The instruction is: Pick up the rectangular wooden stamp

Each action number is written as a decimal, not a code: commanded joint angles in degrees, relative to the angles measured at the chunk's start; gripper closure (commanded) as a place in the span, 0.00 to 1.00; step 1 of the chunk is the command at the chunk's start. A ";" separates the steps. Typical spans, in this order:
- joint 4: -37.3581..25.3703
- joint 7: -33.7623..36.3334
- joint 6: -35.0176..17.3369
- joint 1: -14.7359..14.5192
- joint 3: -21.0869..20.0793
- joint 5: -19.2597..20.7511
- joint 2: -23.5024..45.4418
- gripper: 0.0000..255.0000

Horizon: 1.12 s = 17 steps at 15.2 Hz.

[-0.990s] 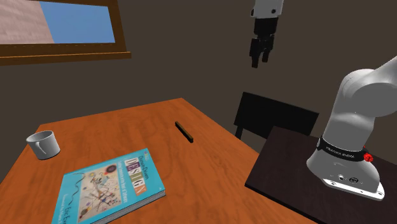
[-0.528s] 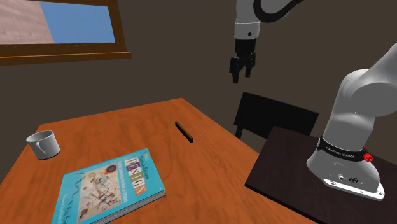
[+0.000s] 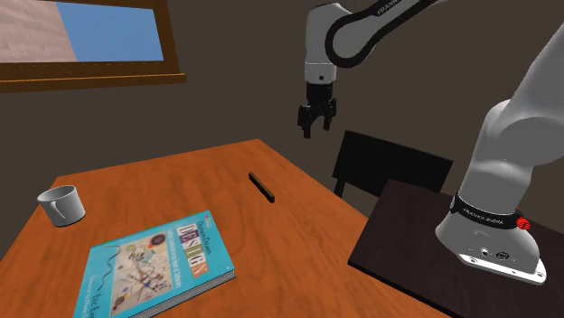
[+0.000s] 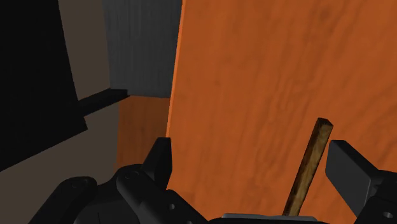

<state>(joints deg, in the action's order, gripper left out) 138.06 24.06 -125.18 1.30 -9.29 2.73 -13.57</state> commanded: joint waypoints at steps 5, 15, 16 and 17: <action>-5.59 5.93 -8.50 0.18 -1.27 2.16 13.97 0.00; -21.99 14.16 -15.28 -1.97 -0.04 6.24 36.90 0.00; -24.04 14.74 -15.56 -2.28 0.20 6.44 39.17 0.00; -26.18 15.28 -15.76 -2.60 0.43 6.60 41.44 0.00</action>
<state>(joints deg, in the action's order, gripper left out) 114.60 38.89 -140.63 -1.06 -9.22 9.04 24.92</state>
